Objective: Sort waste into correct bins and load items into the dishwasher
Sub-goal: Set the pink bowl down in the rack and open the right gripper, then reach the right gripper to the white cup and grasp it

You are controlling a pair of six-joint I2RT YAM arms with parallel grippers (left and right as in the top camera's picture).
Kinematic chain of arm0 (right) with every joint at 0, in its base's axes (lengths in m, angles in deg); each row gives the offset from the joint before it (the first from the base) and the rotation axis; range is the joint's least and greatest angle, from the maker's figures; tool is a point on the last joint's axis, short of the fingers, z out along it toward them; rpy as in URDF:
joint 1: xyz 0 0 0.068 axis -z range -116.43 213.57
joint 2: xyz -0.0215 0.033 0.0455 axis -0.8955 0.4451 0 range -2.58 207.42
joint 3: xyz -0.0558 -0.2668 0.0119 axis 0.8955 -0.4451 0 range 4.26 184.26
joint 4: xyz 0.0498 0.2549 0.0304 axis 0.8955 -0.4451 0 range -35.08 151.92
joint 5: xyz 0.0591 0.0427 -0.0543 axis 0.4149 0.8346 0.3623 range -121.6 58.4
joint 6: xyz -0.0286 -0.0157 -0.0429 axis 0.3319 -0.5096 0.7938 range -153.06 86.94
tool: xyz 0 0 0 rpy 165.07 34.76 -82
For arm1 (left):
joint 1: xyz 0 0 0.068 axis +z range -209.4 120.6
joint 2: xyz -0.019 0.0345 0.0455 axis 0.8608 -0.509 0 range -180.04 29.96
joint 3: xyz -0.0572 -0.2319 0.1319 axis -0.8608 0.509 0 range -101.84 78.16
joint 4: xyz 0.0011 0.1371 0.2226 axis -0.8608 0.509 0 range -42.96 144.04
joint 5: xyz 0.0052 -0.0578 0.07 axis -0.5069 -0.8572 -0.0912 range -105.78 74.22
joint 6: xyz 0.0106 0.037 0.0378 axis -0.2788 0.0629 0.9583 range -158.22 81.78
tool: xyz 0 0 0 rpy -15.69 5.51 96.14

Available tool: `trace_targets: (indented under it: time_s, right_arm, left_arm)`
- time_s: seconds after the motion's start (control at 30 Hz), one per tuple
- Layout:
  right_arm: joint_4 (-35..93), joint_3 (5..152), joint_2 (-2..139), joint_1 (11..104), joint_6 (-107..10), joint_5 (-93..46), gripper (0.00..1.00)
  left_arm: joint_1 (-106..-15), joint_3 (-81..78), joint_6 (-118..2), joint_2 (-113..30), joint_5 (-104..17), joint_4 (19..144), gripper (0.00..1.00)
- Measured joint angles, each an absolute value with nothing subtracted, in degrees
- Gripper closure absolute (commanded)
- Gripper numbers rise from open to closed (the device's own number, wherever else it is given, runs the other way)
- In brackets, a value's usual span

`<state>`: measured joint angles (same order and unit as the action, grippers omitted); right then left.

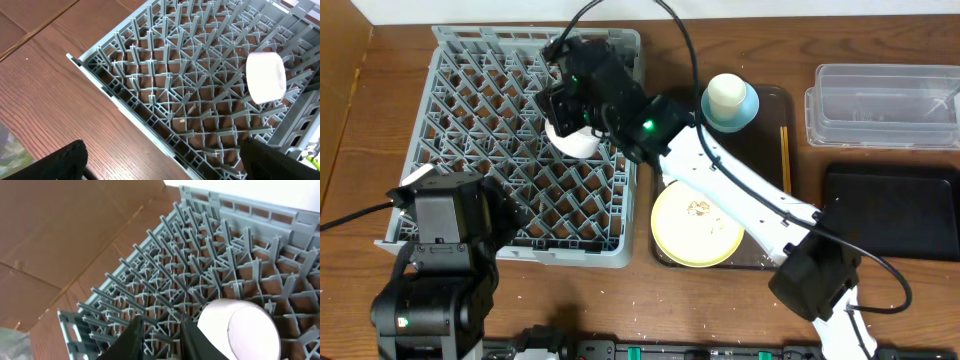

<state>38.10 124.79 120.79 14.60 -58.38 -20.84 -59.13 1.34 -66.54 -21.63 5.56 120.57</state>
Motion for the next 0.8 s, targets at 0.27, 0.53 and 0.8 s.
trace_targets:
  time_s: [0.27, 0.53, 0.8]
  right_arm:
    - [32.9, 124.8, 121.3, 14.7, -58.2, -30.6, 0.75]
    - [24.1, 124.5, 123.0, 18.8, -61.1, -34.0, 0.19]
    - [11.5, 124.5, 115.5, 29.9, -59.6, -35.7, 0.07]
  left_arm:
    - [-59.1, 1.3, -66.5, -21.6, 5.6, 120.6, 0.02]
    - [-59.1, 1.3, -66.5, -21.6, 5.6, 120.6, 0.02]
    - [-59.1, 1.3, -66.5, -21.6, 5.6, 120.6, 0.02]
